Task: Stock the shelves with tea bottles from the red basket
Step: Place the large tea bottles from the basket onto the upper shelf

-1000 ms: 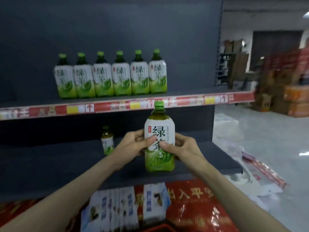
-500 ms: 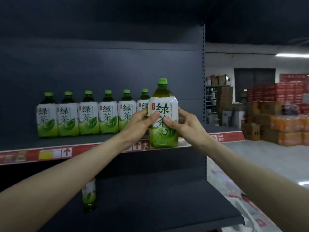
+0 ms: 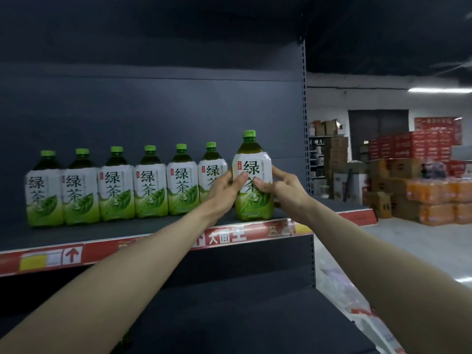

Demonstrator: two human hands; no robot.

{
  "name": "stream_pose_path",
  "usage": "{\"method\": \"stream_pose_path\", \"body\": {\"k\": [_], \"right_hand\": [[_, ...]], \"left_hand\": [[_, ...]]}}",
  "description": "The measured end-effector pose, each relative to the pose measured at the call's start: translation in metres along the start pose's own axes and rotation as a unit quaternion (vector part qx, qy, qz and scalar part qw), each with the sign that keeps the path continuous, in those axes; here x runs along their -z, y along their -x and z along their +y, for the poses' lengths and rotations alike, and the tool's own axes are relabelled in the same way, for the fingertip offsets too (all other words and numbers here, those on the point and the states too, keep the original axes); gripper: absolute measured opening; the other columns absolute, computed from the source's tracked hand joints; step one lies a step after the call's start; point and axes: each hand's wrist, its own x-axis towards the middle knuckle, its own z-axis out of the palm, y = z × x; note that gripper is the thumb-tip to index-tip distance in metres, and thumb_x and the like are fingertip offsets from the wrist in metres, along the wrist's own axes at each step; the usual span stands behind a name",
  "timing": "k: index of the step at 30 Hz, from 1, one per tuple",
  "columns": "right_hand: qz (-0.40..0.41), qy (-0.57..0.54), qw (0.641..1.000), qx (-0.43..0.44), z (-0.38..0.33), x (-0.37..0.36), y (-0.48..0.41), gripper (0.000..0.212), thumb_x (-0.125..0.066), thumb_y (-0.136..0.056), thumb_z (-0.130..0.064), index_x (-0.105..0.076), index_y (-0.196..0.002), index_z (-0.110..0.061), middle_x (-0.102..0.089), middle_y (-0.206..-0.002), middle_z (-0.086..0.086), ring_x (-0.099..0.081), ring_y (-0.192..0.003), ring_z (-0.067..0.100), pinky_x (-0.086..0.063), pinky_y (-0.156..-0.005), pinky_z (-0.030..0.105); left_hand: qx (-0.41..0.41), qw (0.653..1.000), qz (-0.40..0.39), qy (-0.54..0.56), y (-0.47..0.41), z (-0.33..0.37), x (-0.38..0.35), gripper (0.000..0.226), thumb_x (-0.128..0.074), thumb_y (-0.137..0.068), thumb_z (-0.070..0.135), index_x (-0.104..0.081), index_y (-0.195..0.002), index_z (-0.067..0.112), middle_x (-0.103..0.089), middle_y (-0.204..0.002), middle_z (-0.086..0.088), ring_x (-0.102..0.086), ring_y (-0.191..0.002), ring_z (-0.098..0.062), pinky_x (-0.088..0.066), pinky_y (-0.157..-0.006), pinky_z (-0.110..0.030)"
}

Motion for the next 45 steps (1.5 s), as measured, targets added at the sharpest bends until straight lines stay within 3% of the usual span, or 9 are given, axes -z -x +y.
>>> {"method": "stream_pose_path", "body": {"k": [4,8,15,20,30,36,39,42,45], "right_hand": [[0.040,0.029,0.999,-0.002,0.010,0.001,-0.005,0.054,-0.075,-0.094,-0.017,-0.057,-0.144,-0.023,-0.078,-0.118,0.004,-0.077,-0.102,0.019,-0.064,-0.084,0.034],[0.135,0.216,0.967,-0.006,0.014,0.001,0.005,0.102,-0.089,-0.074,-0.049,-0.036,-0.157,-0.021,-0.054,-0.149,0.009,-0.060,-0.129,0.027,-0.053,-0.106,0.049],[0.170,0.371,0.912,0.036,0.021,-0.007,0.014,0.076,-0.091,-0.074,-0.036,-0.044,-0.134,-0.023,-0.065,-0.127,0.006,-0.065,-0.116,0.026,-0.056,-0.099,0.049],[0.172,0.430,0.886,0.020,0.023,-0.010,0.002,0.069,-0.084,-0.083,-0.039,-0.043,-0.135,-0.019,-0.062,-0.129,0.009,-0.061,-0.120,0.032,-0.053,-0.097,0.048],[0.146,0.500,0.853,-0.040,0.043,-0.015,-0.036,0.053,-0.074,-0.089,-0.044,-0.039,-0.120,-0.020,-0.059,-0.118,0.011,-0.061,-0.109,0.037,-0.048,-0.083,0.047],[0.071,0.501,0.858,-0.087,0.043,-0.013,-0.046,0.061,-0.068,-0.076,-0.057,-0.049,-0.127,-0.029,-0.065,-0.120,0.003,-0.062,-0.113,0.031,-0.050,-0.100,0.050],[0.045,0.494,0.861,-0.110,0.042,-0.010,-0.044,0.065,-0.068,-0.081,-0.055,-0.049,-0.133,-0.023,-0.065,-0.125,0.006,-0.061,-0.117,0.032,-0.049,-0.105,0.050],[0.030,0.490,0.860,-0.137,0.043,-0.010,-0.040,0.073,-0.067,-0.084,-0.050,-0.039,-0.142,-0.014,-0.063,-0.130,0.010,-0.061,-0.118,0.032,-0.048,-0.106,0.050],[0.020,0.492,0.859,-0.143,0.042,-0.010,-0.038,0.077,-0.065,-0.079,-0.052,-0.040,-0.142,-0.016,-0.064,-0.128,0.009,-0.062,-0.118,0.031,-0.047,-0.106,0.052]], "left_hand": [[0.042,0.999,0.013,-0.014,-0.001,-0.006,-0.005,0.043,-0.058,-0.104,0.042,-0.060,-0.141,0.021,-0.073,-0.130,-0.001,-0.072,-0.117,-0.019,-0.058,-0.102,-0.046],[0.069,0.989,0.061,-0.117,0.007,-0.009,-0.003,0.047,-0.065,-0.100,0.045,-0.059,-0.139,0.019,-0.071,-0.125,0.001,-0.069,-0.111,-0.018,-0.059,-0.099,-0.048],[0.082,0.971,0.099,-0.201,0.018,-0.008,-0.012,0.054,-0.073,-0.088,0.023,-0.057,-0.139,0.014,-0.074,-0.112,0.006,-0.067,-0.106,-0.013,-0.047,-0.076,-0.020],[0.130,0.974,0.065,-0.173,0.010,-0.007,-0.015,0.068,-0.066,-0.070,0.026,-0.049,-0.135,0.018,-0.065,-0.114,0.004,-0.066,-0.110,-0.020,-0.058,-0.099,-0.045],[0.172,0.963,-0.059,-0.198,-0.019,-0.024,-0.010,0.062,-0.072,-0.068,0.016,-0.053,-0.126,0.027,-0.071,-0.117,-0.003,-0.065,-0.113,-0.022,-0.053,-0.103,-0.044],[0.177,0.973,-0.036,-0.143,-0.062,-0.070,-0.003,0.114,-0.079,-0.039,0.032,-0.048,-0.150,0.030,-0.059,-0.137,-0.003,-0.065,-0.117,-0.020,-0.058,-0.099,-0.037],[0.161,0.978,-0.028,-0.127,-0.041,-0.052,-0.008,0.086,-0.074,-0.047,0.027,-0.063,-0.132,0.023,-0.073,-0.121,-0.003,-0.068,-0.112,-0.021,-0.058,-0.099,-0.041],[0.137,0.981,-0.006,-0.141,-0.023,-0.036,-0.011,0.043,-0.072,-0.064,0.016,-0.072,-0.107,0.018,-0.074,-0.086,0.000,-0.068,-0.086,-0.018,-0.055,-0.079,-0.035],[0.108,0.982,0.014,-0.154,-0.019,-0.031,-0.012,0.027,-0.072,-0.074,0.011,-0.060,-0.087,0.032,-0.069,-0.088,0.006,-0.064,-0.089,-0.014,-0.053,-0.080,-0.033]]}}
